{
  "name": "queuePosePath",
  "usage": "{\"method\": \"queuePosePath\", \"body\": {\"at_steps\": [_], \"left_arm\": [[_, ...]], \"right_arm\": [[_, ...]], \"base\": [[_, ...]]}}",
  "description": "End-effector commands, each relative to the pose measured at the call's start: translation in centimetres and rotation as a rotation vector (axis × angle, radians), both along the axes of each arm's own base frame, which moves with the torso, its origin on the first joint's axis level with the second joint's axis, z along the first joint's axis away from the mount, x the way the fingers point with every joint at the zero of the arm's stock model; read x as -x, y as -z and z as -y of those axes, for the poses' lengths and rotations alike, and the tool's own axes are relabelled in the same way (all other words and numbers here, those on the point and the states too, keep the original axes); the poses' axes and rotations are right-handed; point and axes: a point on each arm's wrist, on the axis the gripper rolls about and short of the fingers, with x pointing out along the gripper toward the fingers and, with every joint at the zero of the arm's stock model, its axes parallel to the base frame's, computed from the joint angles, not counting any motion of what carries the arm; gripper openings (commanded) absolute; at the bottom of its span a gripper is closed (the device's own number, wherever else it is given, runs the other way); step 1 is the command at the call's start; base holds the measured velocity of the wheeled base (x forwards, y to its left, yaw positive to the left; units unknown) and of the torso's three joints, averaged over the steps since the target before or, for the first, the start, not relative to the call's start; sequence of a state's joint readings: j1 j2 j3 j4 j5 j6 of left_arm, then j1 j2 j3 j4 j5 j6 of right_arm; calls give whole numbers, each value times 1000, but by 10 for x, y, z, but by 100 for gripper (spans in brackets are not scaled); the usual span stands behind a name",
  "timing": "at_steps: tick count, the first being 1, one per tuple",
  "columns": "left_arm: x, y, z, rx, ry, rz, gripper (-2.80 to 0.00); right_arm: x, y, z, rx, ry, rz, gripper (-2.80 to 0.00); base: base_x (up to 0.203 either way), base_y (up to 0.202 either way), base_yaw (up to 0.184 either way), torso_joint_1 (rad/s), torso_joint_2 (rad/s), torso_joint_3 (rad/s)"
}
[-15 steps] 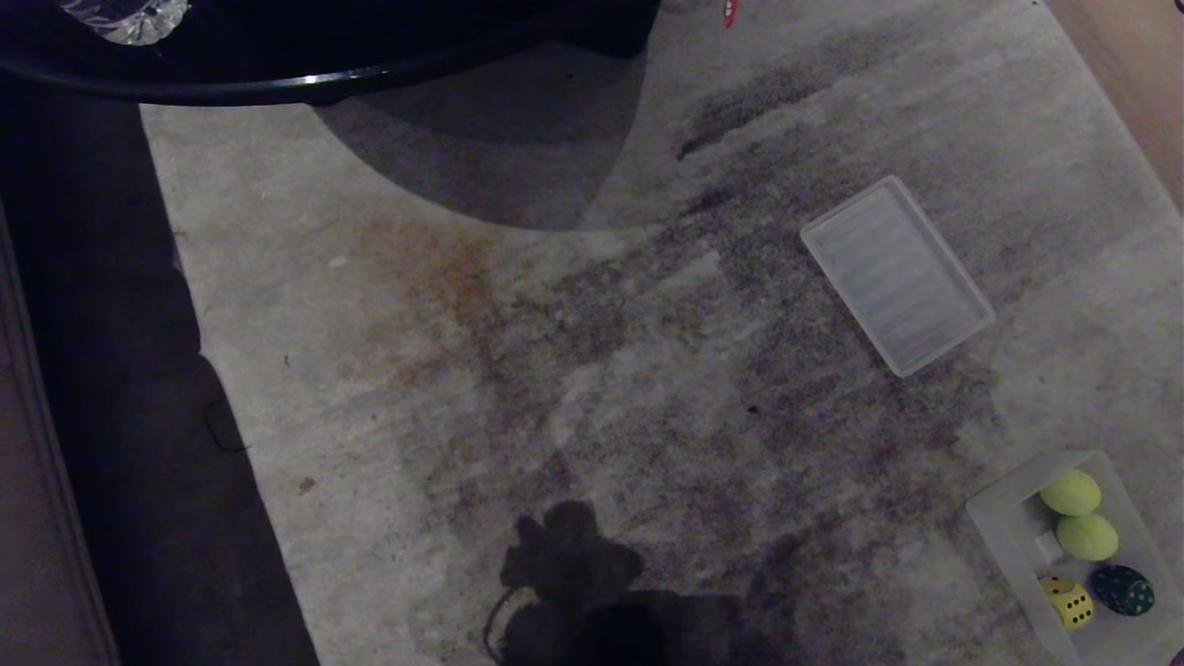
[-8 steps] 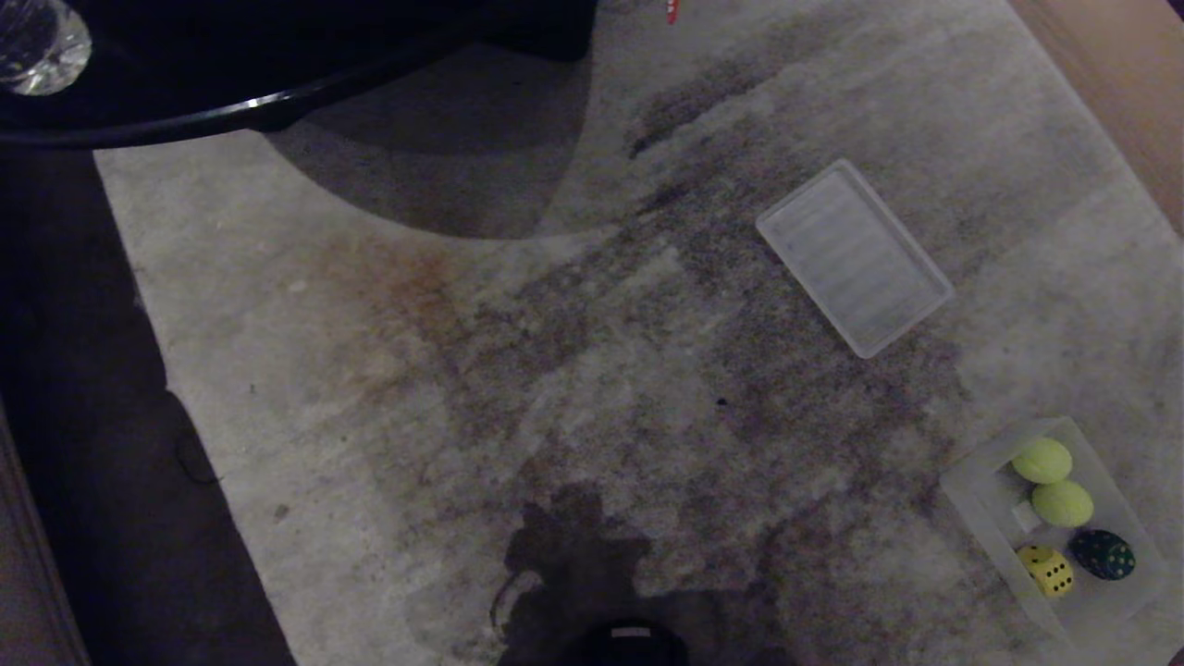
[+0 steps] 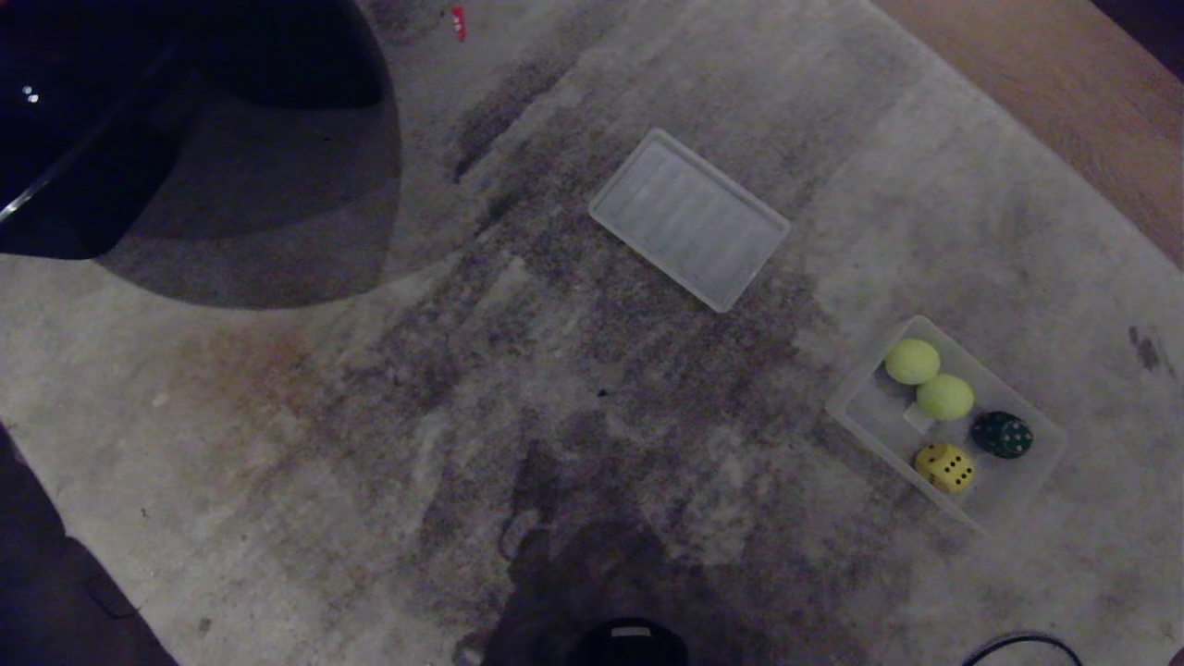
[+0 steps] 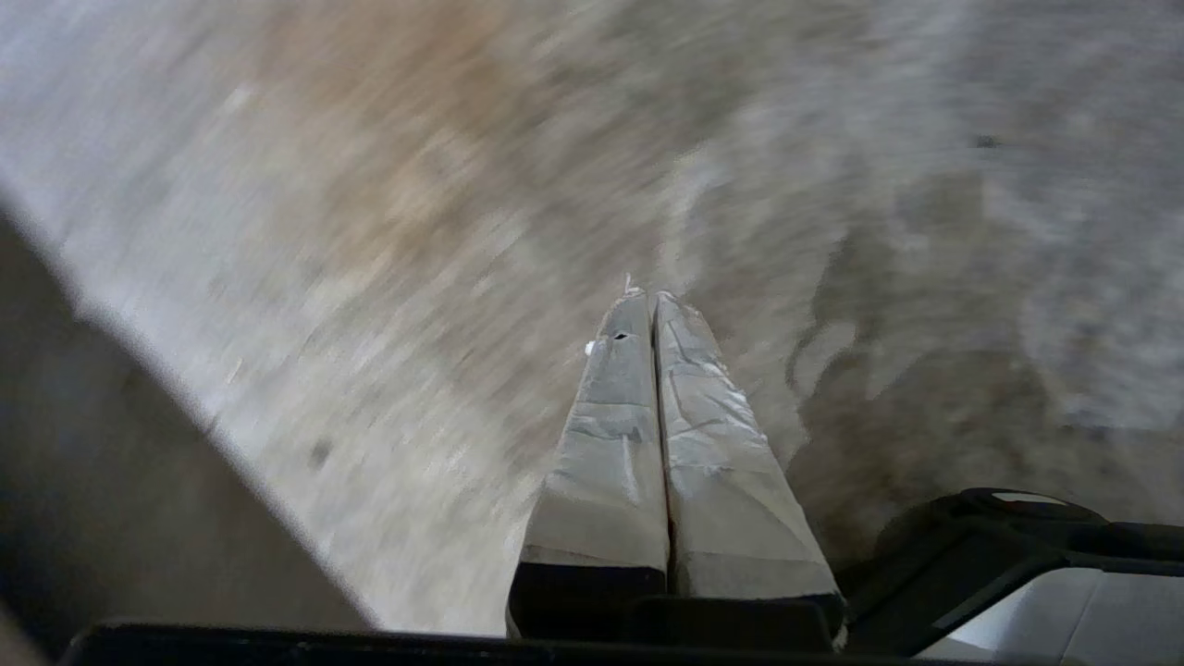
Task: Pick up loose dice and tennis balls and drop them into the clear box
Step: Put the toys in the box
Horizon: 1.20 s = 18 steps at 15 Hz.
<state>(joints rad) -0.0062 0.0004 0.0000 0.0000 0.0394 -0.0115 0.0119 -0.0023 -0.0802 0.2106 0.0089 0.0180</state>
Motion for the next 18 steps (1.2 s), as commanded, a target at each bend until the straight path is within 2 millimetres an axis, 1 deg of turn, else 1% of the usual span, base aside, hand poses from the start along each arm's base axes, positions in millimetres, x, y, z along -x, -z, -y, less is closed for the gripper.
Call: {"method": "queuePosePath", "body": {"at_steps": [1, 2, 18], "left_arm": [[0, 0, 0, 1, -1, -1, -280], [0, 0, 0, 1, -1, -1, -280], [0, 0, 0, -7, 3, -1, -280]], "right_arm": [[0, 0, 0, 1, -1, -3, -280], [0, 0, 0, 1, -1, -3, -280], [0, 0, 0, 2, -2, -4, -280]], "base": [[-1, 5, -118, 7, -2, 6], [-1, 0, -79, 2, -2, 0], [0, 0, 0, 0, 0, 0]]}}
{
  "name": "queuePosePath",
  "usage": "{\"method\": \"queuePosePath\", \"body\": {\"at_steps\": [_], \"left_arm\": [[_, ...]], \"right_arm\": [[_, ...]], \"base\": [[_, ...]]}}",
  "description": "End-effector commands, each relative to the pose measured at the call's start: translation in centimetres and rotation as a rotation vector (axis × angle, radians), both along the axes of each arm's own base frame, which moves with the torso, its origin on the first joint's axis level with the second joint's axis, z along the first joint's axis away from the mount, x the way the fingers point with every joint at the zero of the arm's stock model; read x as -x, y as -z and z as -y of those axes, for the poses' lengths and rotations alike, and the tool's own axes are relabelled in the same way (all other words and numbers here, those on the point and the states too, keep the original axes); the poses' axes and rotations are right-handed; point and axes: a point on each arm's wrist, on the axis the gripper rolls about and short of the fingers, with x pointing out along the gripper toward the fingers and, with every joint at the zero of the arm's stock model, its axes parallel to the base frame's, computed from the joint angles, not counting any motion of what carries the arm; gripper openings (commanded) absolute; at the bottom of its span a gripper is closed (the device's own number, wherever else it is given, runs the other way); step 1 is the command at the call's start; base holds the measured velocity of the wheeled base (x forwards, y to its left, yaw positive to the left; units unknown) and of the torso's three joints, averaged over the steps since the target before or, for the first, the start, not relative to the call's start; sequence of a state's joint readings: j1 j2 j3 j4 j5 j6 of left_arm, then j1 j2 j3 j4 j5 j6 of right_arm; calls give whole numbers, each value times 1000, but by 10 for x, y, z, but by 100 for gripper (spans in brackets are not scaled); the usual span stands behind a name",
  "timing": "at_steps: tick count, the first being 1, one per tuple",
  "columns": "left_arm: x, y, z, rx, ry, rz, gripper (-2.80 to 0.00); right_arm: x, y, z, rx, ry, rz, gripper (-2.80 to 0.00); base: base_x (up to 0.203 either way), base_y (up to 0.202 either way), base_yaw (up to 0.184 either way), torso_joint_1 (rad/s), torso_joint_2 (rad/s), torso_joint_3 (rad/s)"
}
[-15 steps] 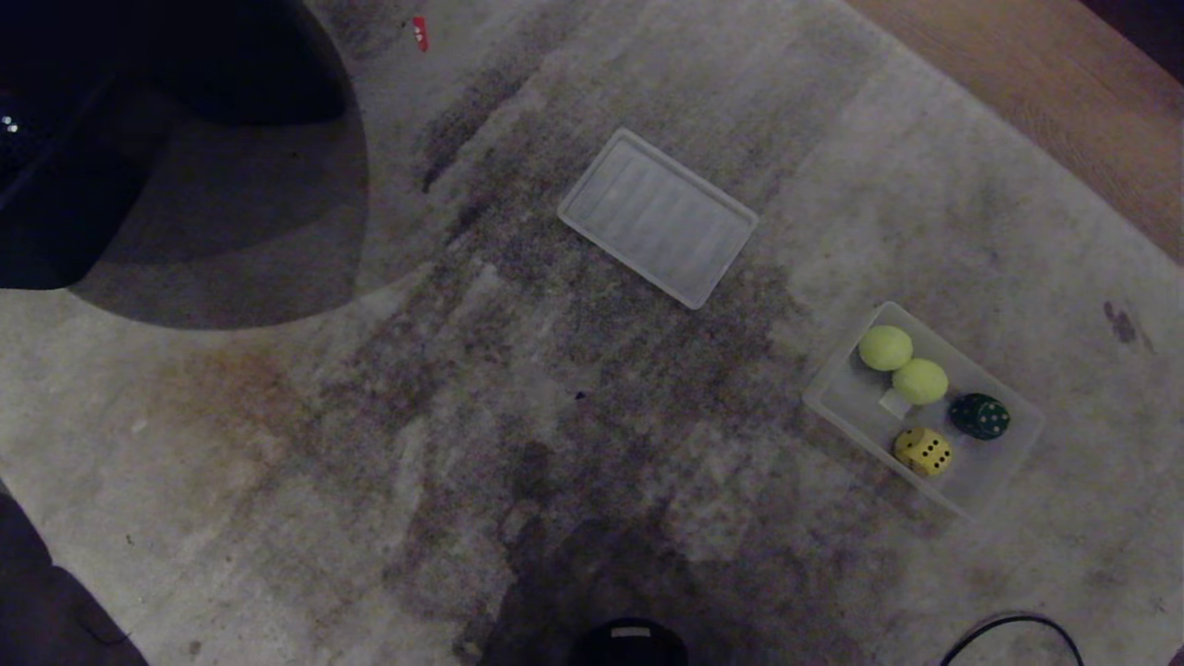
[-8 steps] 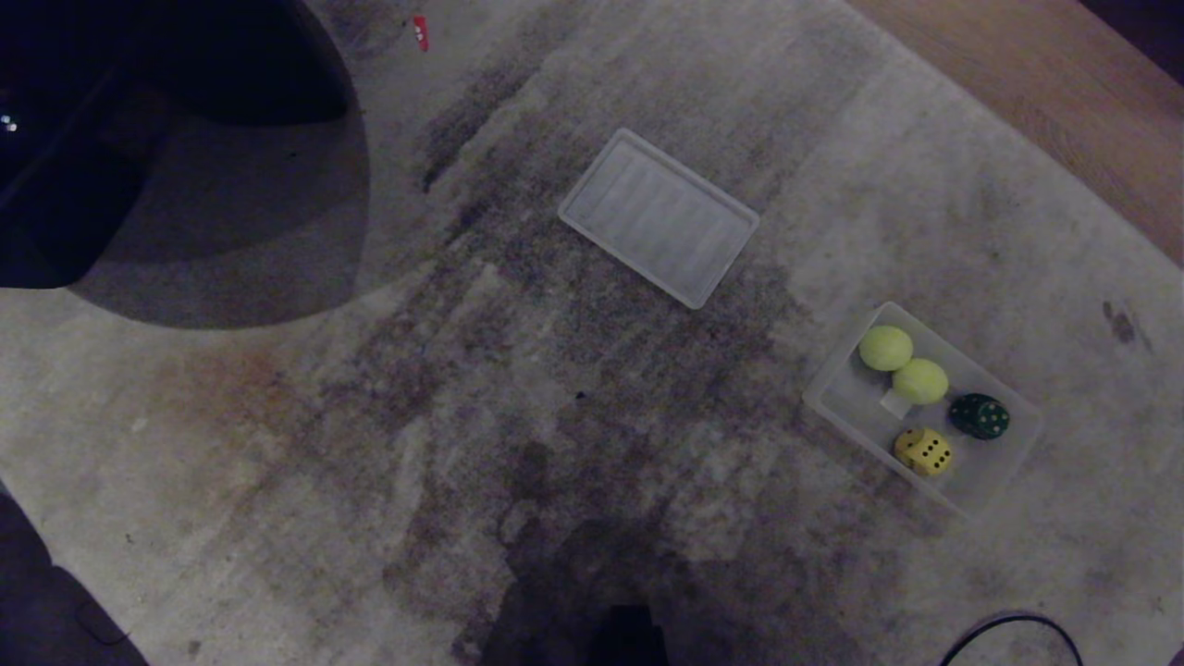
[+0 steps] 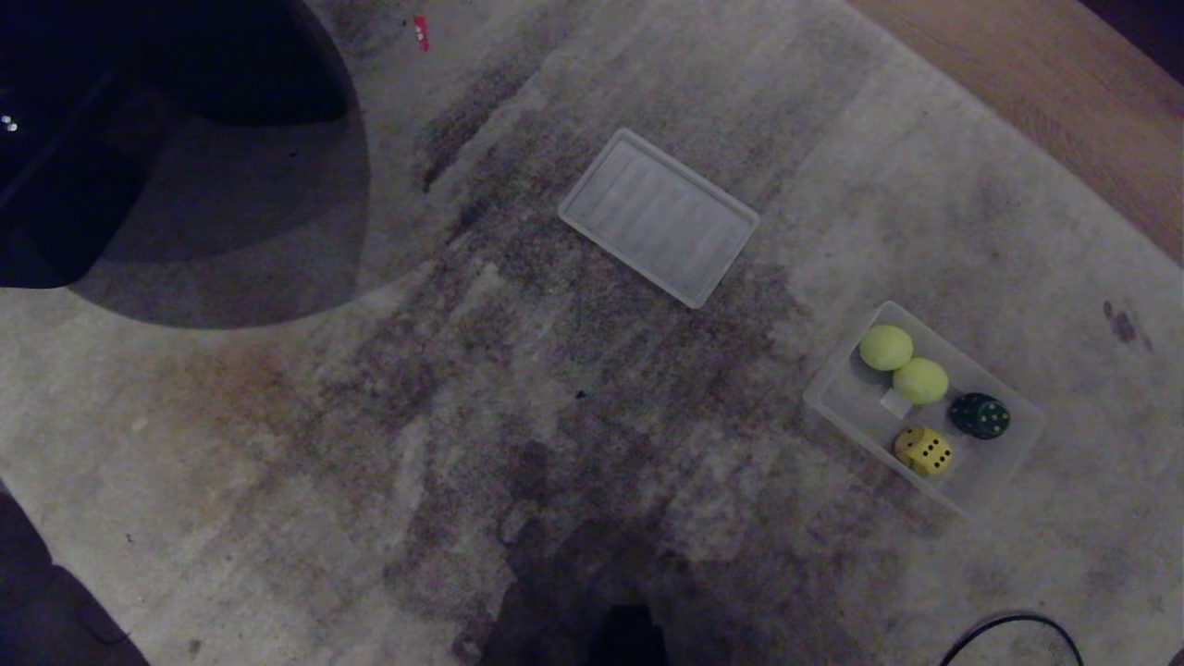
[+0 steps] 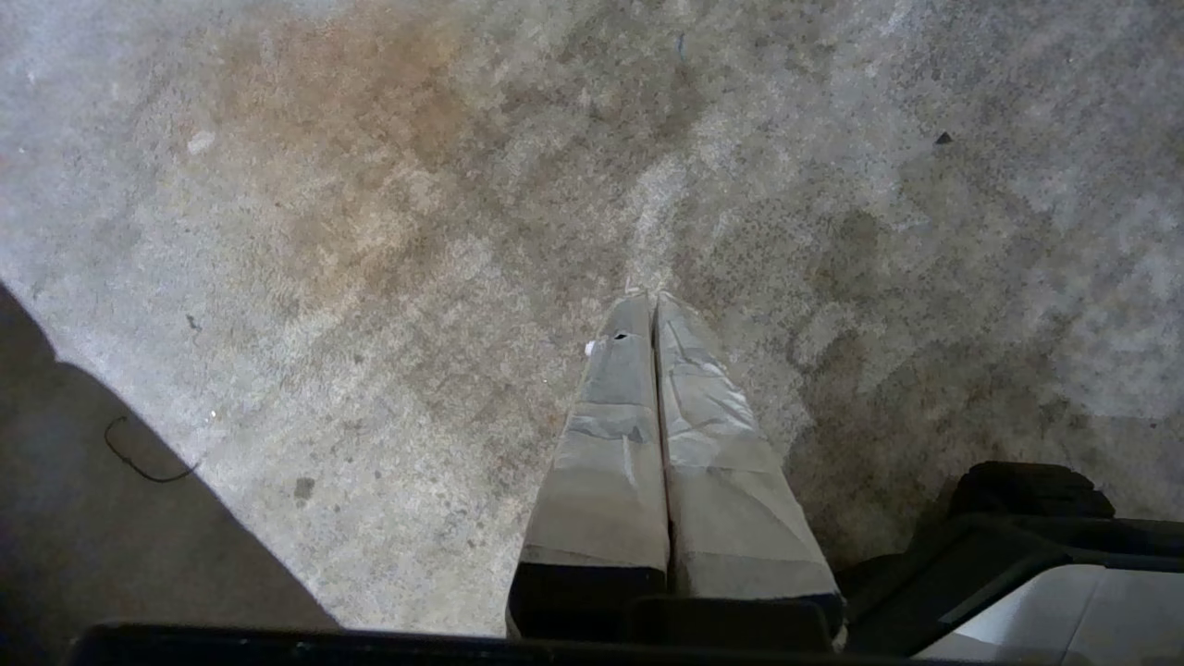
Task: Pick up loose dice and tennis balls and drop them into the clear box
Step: Put the toys in the box
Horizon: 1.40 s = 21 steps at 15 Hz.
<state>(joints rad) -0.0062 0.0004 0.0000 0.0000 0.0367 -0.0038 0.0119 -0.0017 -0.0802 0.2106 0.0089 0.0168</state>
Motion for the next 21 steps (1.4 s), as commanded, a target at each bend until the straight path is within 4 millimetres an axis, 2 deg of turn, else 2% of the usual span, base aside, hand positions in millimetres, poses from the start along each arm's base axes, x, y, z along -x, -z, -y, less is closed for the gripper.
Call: {"method": "queuePosePath", "body": {"at_steps": [1, 5, 10, 21], "left_arm": [[0, 0, 0, 0, -2, -1, -280], [0, 0, 0, -1, 0, 0, -280], [0, 0, 0, 4, -2, -1, -280], [0, 1, 0, 10, -5, -2, -280]], "right_arm": [[0, 0, 0, 0, -1, -3, -280], [0, 0, 0, 1, -1, -3, -280], [0, 0, 0, 1, -1, -3, -280], [0, 0, 0, 0, -1, -2, -280]], "base": [[0, 0, 0, 0, 0, 0], [0, 0, 0, 0, 0, 0], [138, 0, -2, 6, 3, 1], [0, 0, 0, 0, 0, 0]]}}
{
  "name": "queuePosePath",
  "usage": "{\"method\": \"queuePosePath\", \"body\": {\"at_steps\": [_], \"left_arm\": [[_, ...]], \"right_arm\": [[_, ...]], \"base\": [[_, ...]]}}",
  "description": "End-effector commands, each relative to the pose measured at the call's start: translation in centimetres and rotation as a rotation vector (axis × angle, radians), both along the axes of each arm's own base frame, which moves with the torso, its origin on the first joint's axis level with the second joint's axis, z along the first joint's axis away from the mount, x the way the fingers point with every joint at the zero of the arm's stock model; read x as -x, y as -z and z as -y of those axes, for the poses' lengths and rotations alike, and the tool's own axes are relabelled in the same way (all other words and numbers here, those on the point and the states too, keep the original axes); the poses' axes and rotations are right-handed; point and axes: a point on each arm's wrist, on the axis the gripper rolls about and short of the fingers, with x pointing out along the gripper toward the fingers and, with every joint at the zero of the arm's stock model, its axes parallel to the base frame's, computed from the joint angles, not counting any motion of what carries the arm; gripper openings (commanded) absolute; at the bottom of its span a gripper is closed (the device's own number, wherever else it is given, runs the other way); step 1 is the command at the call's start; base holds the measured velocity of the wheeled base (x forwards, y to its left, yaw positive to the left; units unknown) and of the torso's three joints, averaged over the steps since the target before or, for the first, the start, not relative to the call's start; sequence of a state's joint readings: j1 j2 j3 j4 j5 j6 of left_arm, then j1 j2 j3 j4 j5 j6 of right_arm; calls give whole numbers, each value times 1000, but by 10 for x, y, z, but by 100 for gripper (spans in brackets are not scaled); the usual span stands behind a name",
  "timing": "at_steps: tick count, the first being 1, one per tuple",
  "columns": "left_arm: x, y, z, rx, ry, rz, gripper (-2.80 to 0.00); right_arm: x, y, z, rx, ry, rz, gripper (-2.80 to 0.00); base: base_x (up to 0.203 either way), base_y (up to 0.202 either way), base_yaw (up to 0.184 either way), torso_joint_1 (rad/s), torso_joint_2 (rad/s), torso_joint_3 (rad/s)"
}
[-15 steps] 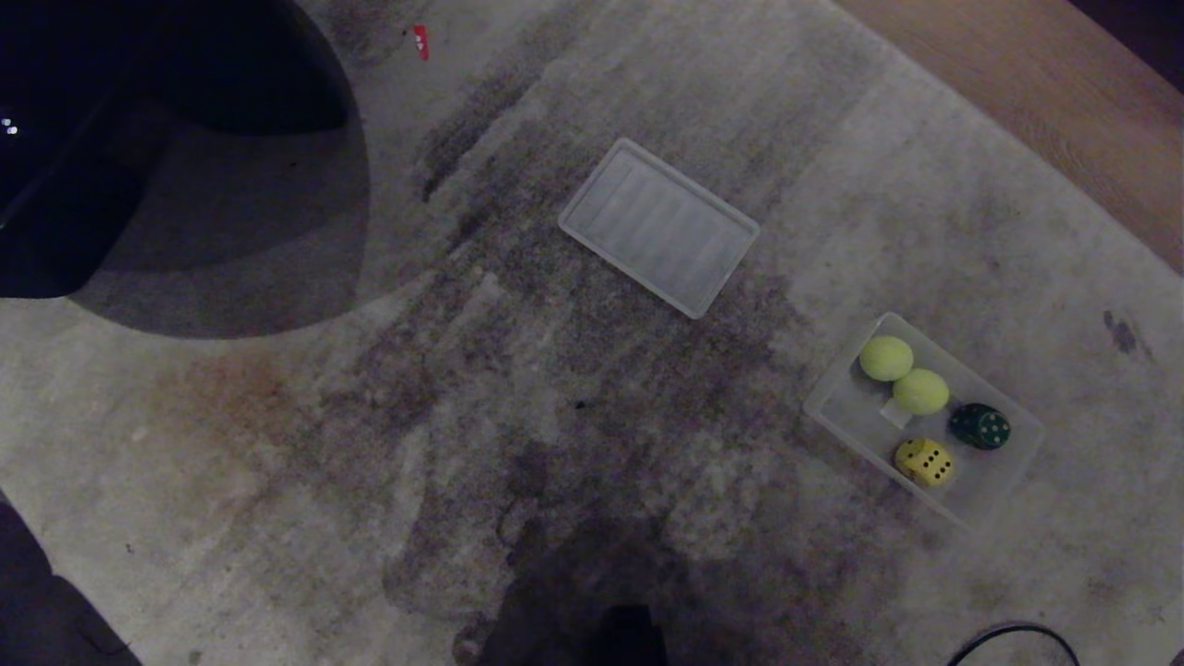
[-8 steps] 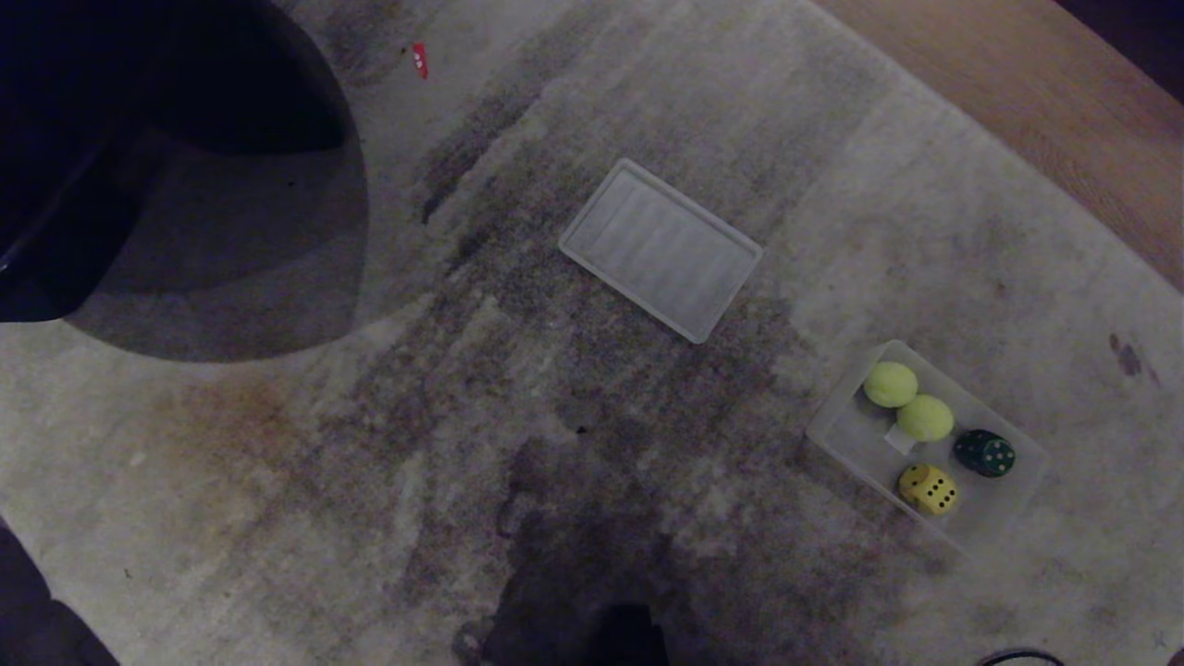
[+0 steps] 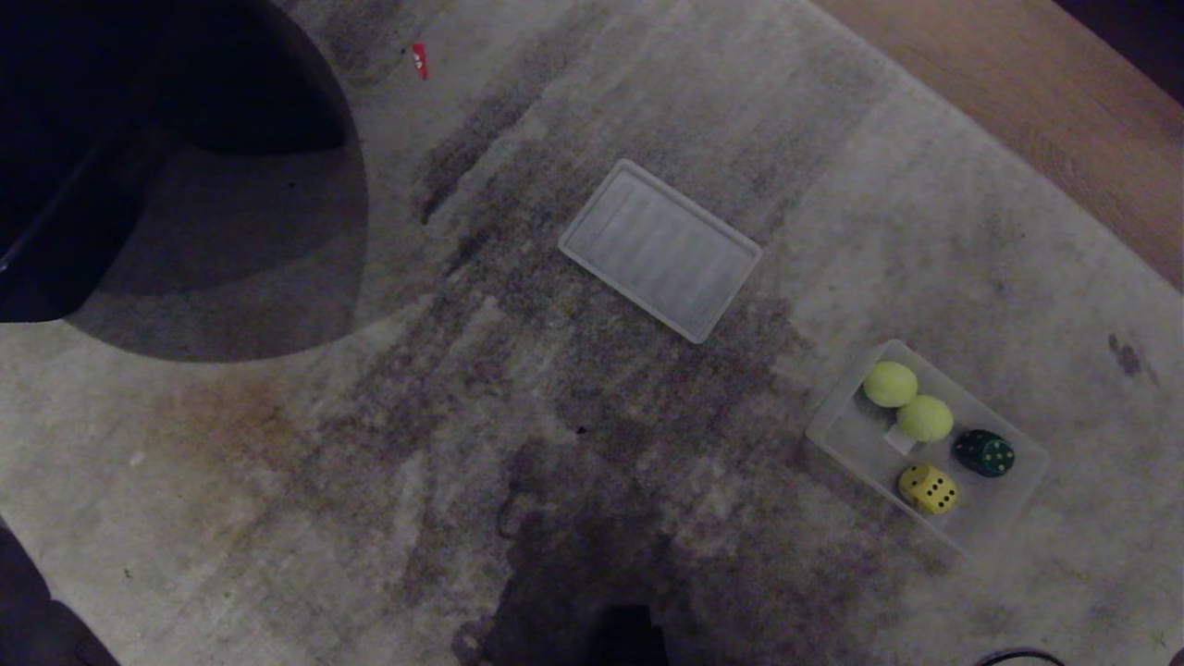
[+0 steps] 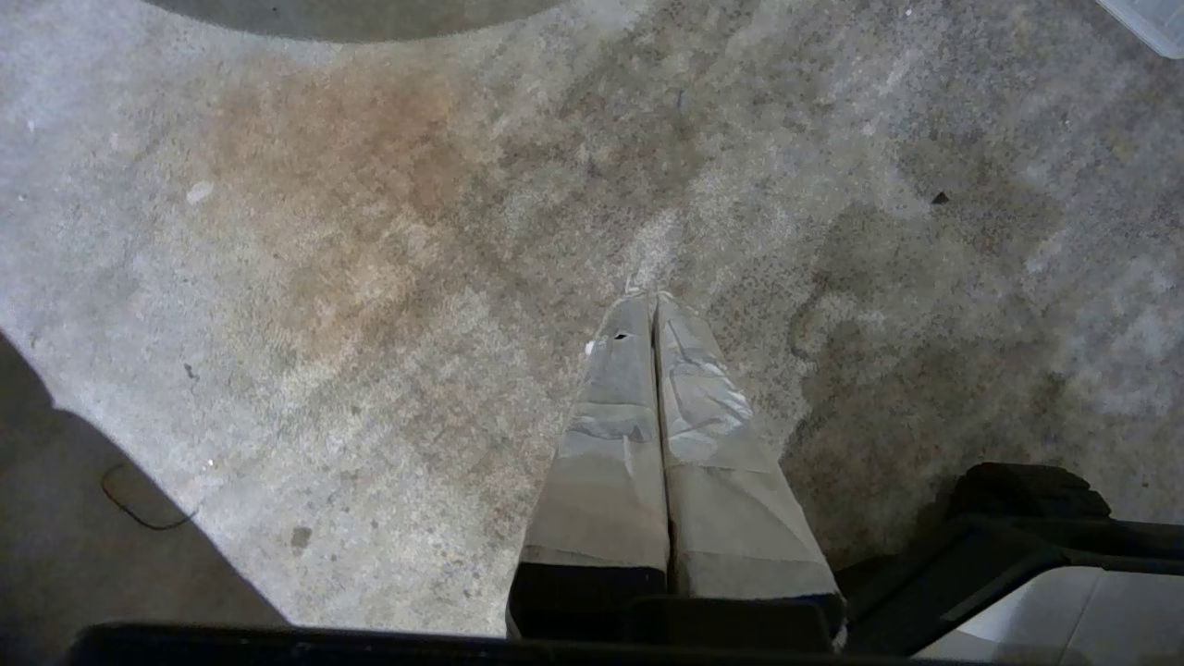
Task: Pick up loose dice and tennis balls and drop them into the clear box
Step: Put the toys in the box
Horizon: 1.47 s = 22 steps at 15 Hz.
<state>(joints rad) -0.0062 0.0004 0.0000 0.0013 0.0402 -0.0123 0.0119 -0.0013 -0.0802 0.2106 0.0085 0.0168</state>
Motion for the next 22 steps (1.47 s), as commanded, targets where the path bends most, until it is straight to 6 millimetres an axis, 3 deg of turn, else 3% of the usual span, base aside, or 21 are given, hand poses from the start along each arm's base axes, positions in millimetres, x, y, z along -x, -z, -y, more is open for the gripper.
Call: {"method": "queuePosePath", "body": {"at_steps": [1, 8, 16, 22], "left_arm": [[0, 0, 0, 1, -1, -1, -280], [0, 0, 0, 1, -1, -1, -280], [0, 0, 0, 3, -1, -1, -280], [0, 0, 0, 3, -1, -1, -280]], "right_arm": [[0, 0, 0, 0, -1, -2, -280], [0, 0, 0, 0, -1, -3, -280], [0, 0, 0, 0, -1, -3, -280], [0, 0, 0, 0, -1, -3, -280]], "base": [[0, 0, 0, 0, 0, 0], [-106, 0, 1, 2, 1, 3], [0, 0, 0, 0, 0, 0], [3, 5, -98, 3, 4, 3]]}}
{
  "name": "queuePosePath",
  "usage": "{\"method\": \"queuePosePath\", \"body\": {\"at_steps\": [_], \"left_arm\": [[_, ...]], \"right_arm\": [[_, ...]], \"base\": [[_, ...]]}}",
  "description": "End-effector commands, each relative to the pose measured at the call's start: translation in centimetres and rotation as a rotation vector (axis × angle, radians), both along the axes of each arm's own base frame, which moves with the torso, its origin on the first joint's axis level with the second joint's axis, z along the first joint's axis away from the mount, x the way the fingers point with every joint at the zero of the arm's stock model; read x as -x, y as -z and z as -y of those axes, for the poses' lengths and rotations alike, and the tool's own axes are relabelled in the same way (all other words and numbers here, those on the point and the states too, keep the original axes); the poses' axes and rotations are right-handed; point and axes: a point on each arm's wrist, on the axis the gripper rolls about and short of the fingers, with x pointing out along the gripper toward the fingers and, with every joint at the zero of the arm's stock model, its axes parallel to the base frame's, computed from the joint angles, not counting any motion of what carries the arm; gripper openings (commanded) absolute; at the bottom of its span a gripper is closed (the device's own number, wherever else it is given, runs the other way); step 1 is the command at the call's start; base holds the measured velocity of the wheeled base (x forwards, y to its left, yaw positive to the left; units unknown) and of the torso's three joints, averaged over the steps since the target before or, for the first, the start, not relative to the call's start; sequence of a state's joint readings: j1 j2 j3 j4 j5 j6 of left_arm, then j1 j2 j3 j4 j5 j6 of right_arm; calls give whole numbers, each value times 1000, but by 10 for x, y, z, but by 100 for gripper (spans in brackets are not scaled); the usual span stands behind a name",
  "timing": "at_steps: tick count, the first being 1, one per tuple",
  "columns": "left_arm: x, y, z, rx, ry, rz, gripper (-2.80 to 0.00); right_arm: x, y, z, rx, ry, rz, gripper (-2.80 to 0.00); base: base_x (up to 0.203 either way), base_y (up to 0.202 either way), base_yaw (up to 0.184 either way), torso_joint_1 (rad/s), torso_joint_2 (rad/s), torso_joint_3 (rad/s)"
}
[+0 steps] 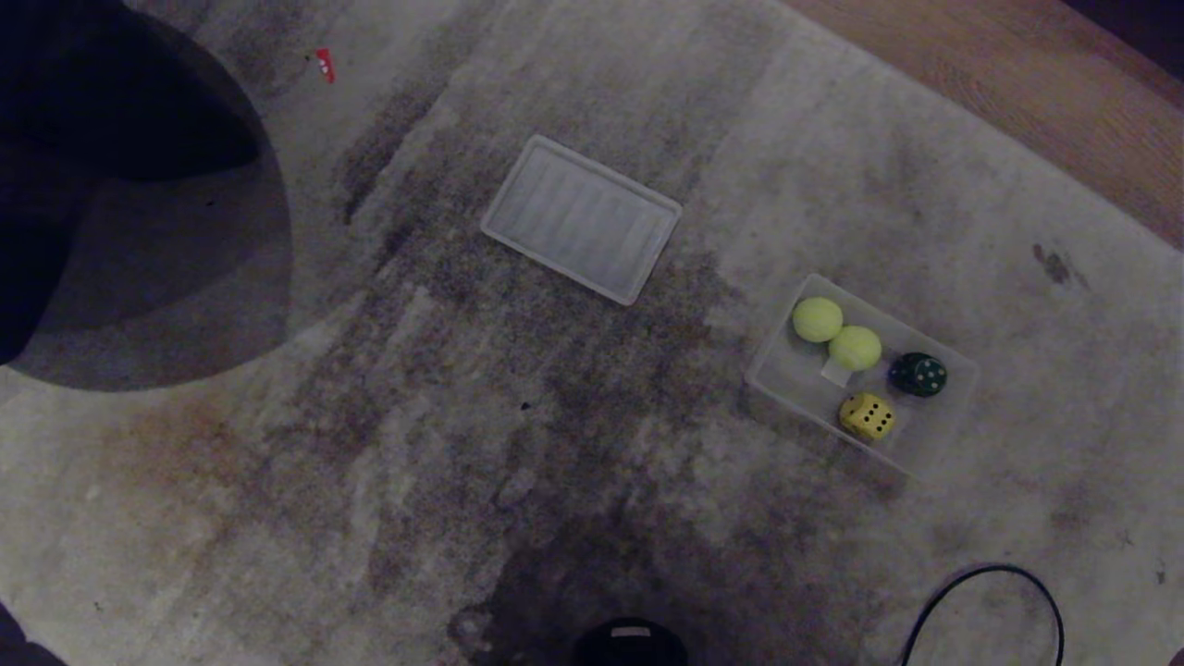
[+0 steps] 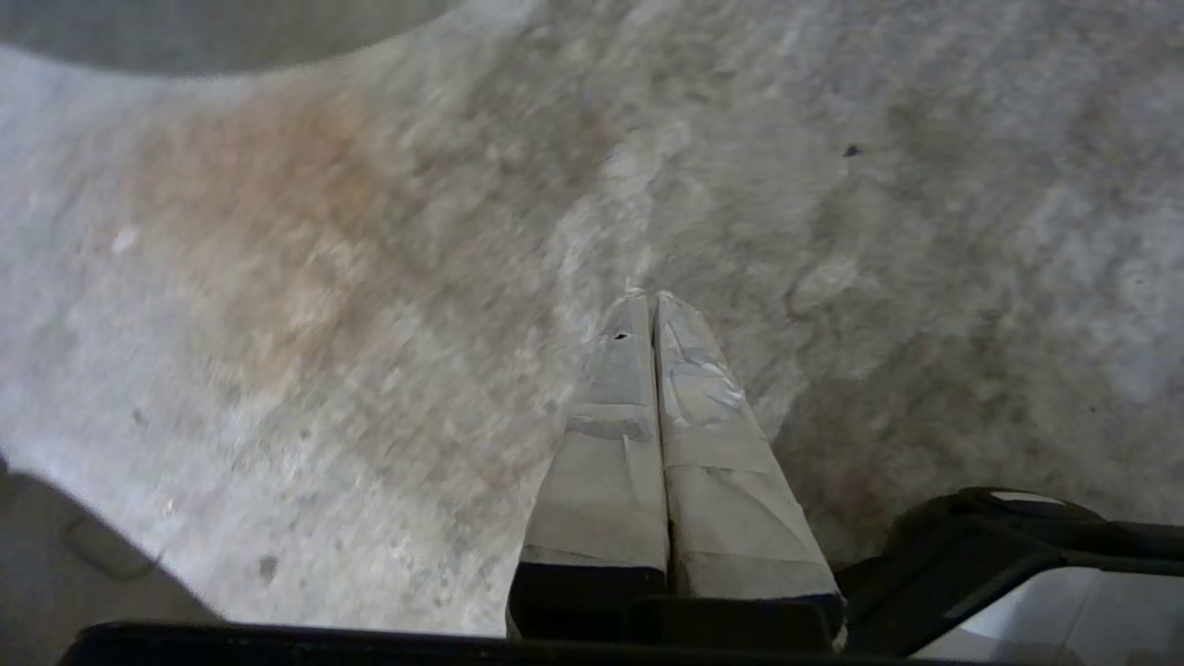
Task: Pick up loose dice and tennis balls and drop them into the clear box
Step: Put the toys in the box
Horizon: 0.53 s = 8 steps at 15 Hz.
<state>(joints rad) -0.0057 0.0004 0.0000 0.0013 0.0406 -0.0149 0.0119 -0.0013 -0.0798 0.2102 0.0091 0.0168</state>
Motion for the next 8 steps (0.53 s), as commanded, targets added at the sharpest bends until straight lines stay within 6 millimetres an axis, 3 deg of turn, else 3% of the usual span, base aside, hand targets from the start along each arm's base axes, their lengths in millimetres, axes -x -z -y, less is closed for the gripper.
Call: {"method": "queuePosePath", "body": {"at_steps": [1, 4, 8], "left_arm": [[0, 0, 0, 0, 0, -1, -280], [0, 0, 0, 5, 0, 0, -280], [0, 0, 0, 14, -2, 1, -280]], "right_arm": [[0, 0, 0, 0, 0, -3, -280], [0, 0, 0, 0, 0, -3, -280], [0, 0, 0, 0, 0, -3, -280]], "base": [[0, 0, 0, 0, 0, 0], [0, 0, 0, 1, 2, -43], [0, 0, 0, 1, 2, -187]]}}
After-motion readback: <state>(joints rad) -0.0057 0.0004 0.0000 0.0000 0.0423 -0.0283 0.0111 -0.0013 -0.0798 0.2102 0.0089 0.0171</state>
